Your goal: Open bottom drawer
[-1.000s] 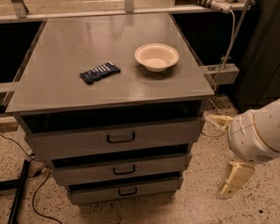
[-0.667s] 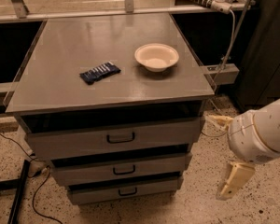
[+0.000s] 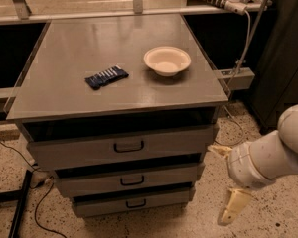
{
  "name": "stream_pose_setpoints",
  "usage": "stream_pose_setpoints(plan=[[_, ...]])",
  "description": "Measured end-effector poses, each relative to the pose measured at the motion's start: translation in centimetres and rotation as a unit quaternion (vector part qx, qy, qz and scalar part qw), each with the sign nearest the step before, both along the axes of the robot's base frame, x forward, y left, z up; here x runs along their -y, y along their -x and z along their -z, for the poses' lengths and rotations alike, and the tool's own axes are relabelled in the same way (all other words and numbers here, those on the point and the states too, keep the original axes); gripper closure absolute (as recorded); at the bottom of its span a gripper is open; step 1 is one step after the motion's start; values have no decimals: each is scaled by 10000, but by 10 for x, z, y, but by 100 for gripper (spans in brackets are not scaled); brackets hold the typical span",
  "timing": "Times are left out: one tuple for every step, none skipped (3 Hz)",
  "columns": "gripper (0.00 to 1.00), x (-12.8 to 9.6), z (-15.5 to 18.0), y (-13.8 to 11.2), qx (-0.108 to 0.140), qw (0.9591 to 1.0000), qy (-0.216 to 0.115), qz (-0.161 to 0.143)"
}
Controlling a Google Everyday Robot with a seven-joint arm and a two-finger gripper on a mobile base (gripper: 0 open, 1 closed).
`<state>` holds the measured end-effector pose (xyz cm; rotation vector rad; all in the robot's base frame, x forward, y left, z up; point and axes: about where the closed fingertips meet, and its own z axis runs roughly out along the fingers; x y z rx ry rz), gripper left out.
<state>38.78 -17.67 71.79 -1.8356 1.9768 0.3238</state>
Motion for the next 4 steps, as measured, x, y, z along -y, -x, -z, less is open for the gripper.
stream_pose_setpoints(plan=[[0, 2, 49, -6, 90, 9993, -342, -156], [0, 17, 92, -14, 376, 9972, -543, -346], [0, 29, 145, -16, 334, 9949, -895, -316], [0, 29, 145, -16, 334, 9949, -895, -317]])
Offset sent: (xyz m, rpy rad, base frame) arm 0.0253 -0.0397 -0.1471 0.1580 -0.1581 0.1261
